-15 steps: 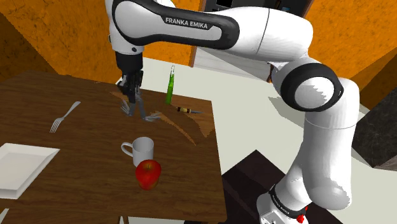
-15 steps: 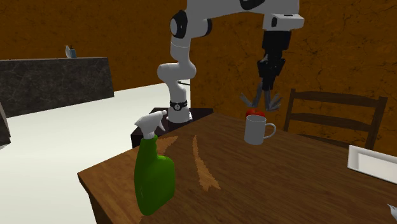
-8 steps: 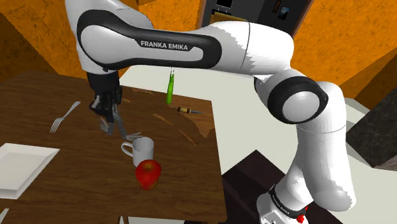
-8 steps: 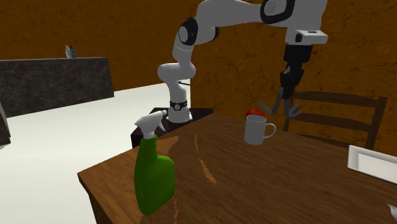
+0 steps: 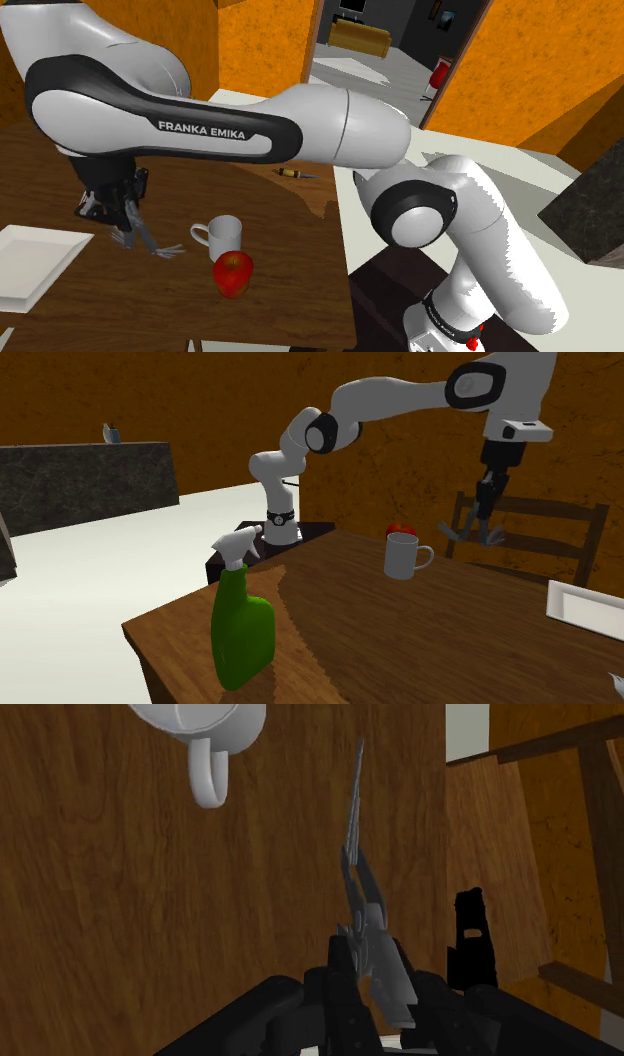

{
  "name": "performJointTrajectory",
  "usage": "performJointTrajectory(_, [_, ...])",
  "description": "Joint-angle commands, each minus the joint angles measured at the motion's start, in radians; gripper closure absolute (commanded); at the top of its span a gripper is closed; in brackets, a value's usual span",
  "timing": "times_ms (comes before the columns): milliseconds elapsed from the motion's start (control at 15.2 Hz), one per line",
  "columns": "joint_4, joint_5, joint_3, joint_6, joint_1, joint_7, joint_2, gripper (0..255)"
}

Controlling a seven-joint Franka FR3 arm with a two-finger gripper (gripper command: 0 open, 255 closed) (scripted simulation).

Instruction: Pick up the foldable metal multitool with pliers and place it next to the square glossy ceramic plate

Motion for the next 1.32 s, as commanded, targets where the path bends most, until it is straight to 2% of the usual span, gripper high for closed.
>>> performJointTrajectory(0, [0.001, -0.002, 0.0, 0.015, 0.01, 0.01, 0.015, 255])
performJointTrajectory(198, [-0.115, 0.001, 0.005, 0.088, -0.007, 0.016, -0.026, 255])
performJointTrajectory(594, [-0.247, 0.001, 0.007, 0.191, -0.023, 0.022, -0.053, 255])
performJointTrajectory(924, [-0.318, 0.0, 0.007, 0.258, -0.031, 0.025, -0.056, 255])
performJointTrajectory(1254, [-0.318, 0.0, 0.007, 0.258, -0.031, 0.025, -0.056, 255])
